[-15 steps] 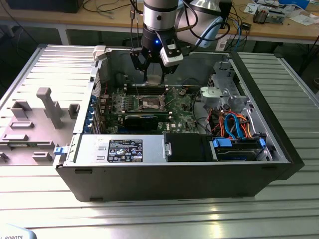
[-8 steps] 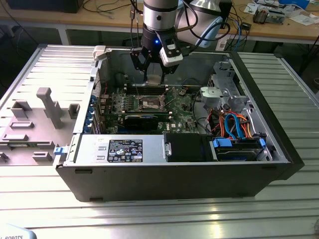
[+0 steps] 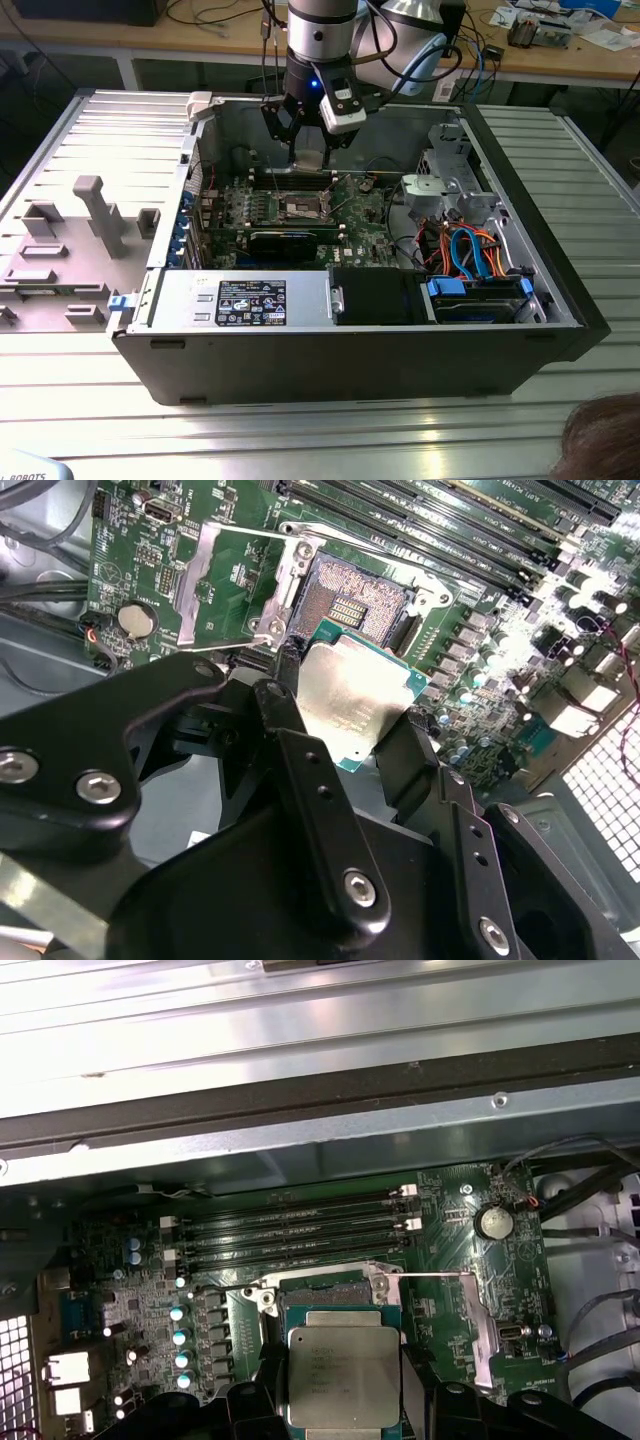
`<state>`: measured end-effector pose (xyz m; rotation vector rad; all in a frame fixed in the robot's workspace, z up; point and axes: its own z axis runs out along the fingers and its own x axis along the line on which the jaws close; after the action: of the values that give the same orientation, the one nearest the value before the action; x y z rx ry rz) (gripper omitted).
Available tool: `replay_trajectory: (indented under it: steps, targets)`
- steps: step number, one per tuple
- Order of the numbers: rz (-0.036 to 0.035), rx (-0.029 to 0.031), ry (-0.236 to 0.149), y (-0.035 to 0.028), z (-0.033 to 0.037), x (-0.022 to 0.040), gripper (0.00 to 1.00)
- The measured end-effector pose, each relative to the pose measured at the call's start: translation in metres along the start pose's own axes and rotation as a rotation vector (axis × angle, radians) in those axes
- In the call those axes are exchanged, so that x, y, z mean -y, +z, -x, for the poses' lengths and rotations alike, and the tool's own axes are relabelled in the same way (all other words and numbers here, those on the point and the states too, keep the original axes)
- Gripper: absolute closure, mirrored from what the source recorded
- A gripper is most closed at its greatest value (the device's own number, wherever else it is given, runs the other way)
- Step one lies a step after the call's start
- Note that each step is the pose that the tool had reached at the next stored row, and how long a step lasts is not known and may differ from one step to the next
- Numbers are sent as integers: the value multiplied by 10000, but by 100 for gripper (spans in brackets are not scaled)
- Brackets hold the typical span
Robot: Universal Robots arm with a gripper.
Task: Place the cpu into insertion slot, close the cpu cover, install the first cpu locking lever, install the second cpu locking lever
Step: 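Place the cpu into insertion slot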
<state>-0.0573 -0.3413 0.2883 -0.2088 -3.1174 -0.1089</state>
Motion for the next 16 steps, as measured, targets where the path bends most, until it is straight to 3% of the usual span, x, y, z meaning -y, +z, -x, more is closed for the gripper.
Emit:
replay_trajectory:
  steps: [16]
  targets:
    - [3, 9, 131, 1, 0, 0, 45]
